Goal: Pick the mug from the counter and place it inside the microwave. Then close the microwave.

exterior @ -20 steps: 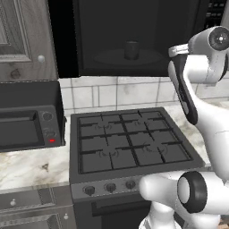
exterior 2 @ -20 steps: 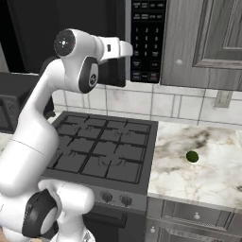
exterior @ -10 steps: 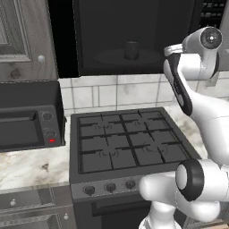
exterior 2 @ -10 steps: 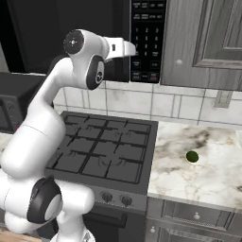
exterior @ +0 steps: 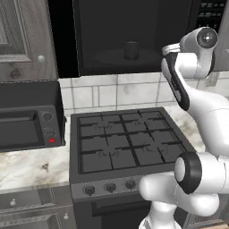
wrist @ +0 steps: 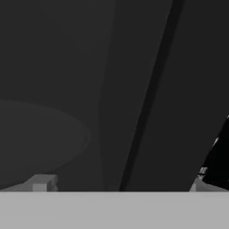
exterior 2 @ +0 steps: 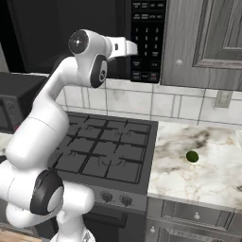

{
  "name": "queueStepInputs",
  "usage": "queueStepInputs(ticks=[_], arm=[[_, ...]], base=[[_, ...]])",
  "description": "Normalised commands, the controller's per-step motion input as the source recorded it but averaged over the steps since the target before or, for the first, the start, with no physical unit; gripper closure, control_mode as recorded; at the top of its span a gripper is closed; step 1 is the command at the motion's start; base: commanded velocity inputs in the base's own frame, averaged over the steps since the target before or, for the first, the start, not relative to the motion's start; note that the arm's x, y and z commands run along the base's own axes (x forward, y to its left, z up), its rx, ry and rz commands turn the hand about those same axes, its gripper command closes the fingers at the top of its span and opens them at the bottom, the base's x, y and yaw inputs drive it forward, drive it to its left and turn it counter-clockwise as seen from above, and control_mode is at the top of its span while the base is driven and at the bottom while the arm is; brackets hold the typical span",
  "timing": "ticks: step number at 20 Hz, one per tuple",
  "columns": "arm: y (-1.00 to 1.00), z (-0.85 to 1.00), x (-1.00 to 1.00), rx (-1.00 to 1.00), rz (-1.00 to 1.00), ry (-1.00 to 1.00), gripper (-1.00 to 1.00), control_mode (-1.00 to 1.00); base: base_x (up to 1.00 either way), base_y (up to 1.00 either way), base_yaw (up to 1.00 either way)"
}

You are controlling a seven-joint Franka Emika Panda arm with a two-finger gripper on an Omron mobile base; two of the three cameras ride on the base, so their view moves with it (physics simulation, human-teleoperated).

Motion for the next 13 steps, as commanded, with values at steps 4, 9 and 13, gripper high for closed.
queueStepInputs(ticks=[4, 9, 13], arm=[[0.0, -0.05, 0.32, 0.0, 0.0, 0.0, -1.0, -1.0], [0.0, -0.16, 0.29, 0.0, 0.0, -0.01, -1.0, -1.0], [0.0, -0.27, 0.27, 0.0, 0.0, -0.02, -1.0, -1.0]], base=[[0.0, 0.0, 0.0], [0.0, 0.0, 0.0], [0.0, 0.0, 0.0]])
